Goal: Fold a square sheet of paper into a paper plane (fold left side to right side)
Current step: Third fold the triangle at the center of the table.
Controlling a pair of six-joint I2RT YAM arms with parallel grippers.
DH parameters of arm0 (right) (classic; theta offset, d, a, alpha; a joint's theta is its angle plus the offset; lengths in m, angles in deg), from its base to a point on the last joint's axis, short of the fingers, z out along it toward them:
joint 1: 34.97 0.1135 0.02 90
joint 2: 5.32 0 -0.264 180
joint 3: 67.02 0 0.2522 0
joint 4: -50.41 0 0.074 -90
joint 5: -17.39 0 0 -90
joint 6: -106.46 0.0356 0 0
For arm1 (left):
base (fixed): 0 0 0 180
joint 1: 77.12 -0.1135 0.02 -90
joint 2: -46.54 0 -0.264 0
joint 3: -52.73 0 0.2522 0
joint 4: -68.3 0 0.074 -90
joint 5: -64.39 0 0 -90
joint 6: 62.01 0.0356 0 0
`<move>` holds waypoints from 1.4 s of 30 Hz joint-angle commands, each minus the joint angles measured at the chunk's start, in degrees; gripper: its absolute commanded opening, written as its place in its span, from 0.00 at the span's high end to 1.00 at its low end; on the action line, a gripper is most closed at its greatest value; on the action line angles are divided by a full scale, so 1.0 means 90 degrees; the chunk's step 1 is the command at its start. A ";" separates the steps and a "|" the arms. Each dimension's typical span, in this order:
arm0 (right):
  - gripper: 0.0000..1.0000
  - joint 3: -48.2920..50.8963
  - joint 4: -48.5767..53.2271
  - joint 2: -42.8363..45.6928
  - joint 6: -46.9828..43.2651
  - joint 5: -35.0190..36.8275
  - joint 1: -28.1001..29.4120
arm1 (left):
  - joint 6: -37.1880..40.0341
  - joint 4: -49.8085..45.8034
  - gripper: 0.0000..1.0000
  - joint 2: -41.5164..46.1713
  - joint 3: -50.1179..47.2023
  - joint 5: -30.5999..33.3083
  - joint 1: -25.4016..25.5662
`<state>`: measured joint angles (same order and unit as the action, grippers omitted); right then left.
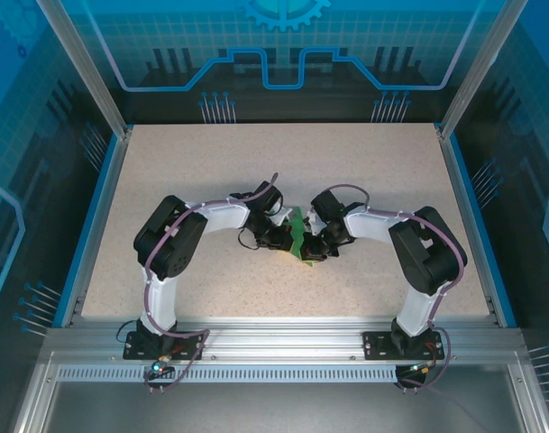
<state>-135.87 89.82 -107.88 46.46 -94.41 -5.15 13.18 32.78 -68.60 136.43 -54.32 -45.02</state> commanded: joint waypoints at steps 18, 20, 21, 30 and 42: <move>1.00 0.0254 0.0564 -0.0300 -0.0098 0.0493 -0.0131 | 0.0664 -0.0822 0.99 0.0503 -0.0193 0.1073 -0.0996; 1.00 0.0258 0.0564 -0.0308 -0.0101 0.0485 -0.0130 | 0.0606 -0.0849 0.99 0.0715 -0.0193 0.0918 -0.0971; 1.00 0.0252 0.0558 -0.0313 -0.0101 0.0471 -0.0125 | 0.0575 -0.0871 0.99 0.0859 -0.0199 0.0871 -0.0932; 1.00 0.0271 0.0542 -0.0286 -0.0052 0.0466 -0.0130 | 0.0098 -0.0439 0.97 0.1031 -0.0099 0.0299 -0.0158; 1.00 0.0252 0.0530 -0.0307 -0.0009 0.0434 -0.0135 | 0.0121 -0.0434 0.98 0.0037 0.0491 0.0428 0.0159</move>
<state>-135.85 89.82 -107.88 46.26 -94.78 -5.30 14.40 29.37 -67.15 138.92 -50.03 -43.84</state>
